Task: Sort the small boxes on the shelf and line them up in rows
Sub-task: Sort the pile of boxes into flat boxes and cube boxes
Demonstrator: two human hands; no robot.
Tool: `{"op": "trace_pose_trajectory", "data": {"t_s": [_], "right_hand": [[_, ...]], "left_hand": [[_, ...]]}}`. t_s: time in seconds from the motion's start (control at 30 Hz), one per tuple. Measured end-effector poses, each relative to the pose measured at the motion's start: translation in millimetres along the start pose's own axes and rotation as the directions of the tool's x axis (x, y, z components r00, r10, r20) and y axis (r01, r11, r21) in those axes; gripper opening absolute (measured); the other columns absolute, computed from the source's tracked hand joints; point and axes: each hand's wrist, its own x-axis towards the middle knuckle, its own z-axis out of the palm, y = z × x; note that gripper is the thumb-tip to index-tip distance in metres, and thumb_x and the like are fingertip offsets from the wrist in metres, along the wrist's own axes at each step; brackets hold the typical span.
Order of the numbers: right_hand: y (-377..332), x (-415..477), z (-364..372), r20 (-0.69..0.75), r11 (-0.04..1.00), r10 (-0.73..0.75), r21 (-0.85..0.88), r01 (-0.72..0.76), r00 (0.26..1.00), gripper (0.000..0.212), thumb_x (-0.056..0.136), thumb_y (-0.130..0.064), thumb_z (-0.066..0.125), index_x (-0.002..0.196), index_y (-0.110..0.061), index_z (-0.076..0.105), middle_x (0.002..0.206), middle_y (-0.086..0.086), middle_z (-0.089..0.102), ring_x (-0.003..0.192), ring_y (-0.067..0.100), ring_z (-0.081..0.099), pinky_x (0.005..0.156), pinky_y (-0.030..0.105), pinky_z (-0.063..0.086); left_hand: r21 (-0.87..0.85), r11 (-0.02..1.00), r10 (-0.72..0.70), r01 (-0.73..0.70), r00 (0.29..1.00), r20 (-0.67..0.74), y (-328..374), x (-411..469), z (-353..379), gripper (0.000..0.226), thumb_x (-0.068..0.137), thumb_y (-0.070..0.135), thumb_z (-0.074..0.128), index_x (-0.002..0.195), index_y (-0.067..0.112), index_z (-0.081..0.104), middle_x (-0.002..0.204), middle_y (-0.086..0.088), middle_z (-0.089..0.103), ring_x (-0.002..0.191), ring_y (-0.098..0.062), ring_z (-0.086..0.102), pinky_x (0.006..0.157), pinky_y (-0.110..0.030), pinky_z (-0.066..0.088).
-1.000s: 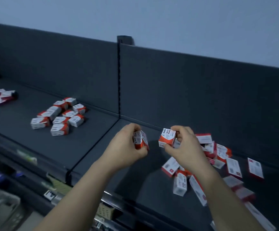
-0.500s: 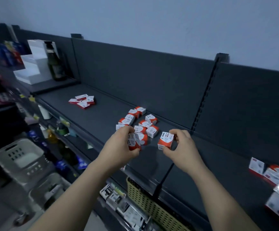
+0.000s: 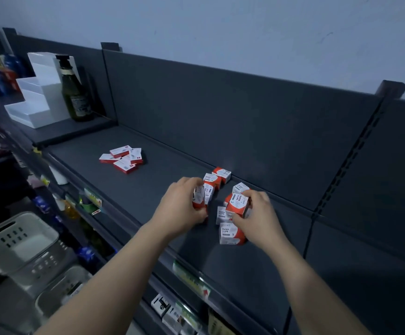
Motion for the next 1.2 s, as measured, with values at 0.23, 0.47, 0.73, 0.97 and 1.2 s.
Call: {"op": "trace_pose_trajectory", "data": {"t_s": [0.23, 0.47, 0.73, 0.97, 1.2], "right_hand": [[8.1, 55.6, 12.8, -0.023, 0.998, 0.059, -0.008, -0.059, 0.998, 0.049, 0.082, -0.016, 0.07, 0.126, -0.019, 0.048, 0.124, -0.005, 0.041, 0.097, 0.008, 0.052, 0.078, 0.019, 0.042], [17.7, 77.9, 27.8, -0.045, 0.99, 0.139, -0.012, -0.14, 0.989, 0.054, 0.087, -0.02, 0.068, 0.136, -0.017, 0.045, 0.131, -0.003, 0.045, 0.113, 0.009, 0.051, 0.087, 0.017, 0.038], [4.9, 70.5, 32.8, -0.104, 0.983, 0.185, -0.003, -0.186, 0.977, 0.054, 0.084, -0.017, 0.067, 0.134, -0.019, 0.047, 0.123, -0.008, 0.051, 0.106, 0.003, 0.05, 0.087, 0.016, 0.038], [-10.4, 46.6, 21.7, -0.242, 0.97, 0.203, -0.083, -0.228, 0.949, 0.036, 0.087, -0.019, 0.066, 0.121, -0.016, 0.055, 0.106, -0.014, 0.045, 0.096, -0.004, 0.037, 0.086, 0.013, 0.028], [-10.7, -5.7, 6.4, -0.372, 0.935, 0.193, -0.21, -0.285, 0.908, 0.05, 0.09, -0.023, 0.061, 0.138, -0.017, 0.047, 0.144, -0.003, 0.045, 0.129, 0.008, 0.04, 0.103, 0.014, 0.024]], "left_hand": [[0.063, 0.994, 0.08, -0.087, 0.991, 0.112, -10.1, 76.6, 19.6, 0.063, 0.075, 0.028, 0.071, 0.134, 0.027, 0.048, 0.133, 0.006, 0.046, 0.122, -0.016, 0.039, 0.096, -0.032, 0.044], [-0.005, 0.988, 0.148, -0.152, 0.949, 0.278, -17.6, 117.7, 46.6, 0.07, 0.077, 0.026, 0.073, 0.139, 0.029, 0.041, 0.133, 0.005, 0.048, 0.122, -0.018, 0.043, 0.098, -0.036, 0.044], [-0.043, 0.967, 0.25, -0.252, 0.897, 0.365, -30.4, 138.3, 54.9, 0.066, 0.08, 0.022, 0.071, 0.138, 0.028, 0.042, 0.137, 0.005, 0.048, 0.123, -0.018, 0.037, 0.103, -0.036, 0.038], [-0.028, 0.939, 0.326, -0.342, 0.862, 0.389, -36.0, 137.7, 44.6, 0.083, 0.08, 0.042, 0.07, 0.149, 0.025, 0.026, 0.149, 0.003, 0.035, 0.133, -0.022, 0.034, 0.109, -0.04, 0.033], [-0.077, 0.855, 0.517, -0.512, 0.833, 0.197, -6.8, 105.9, 36.5, 0.042, 0.089, 0.033, 0.058, 0.129, 0.02, 0.054, 0.128, 0.002, 0.057, 0.117, -0.021, 0.051, 0.096, -0.035, 0.044]]}}
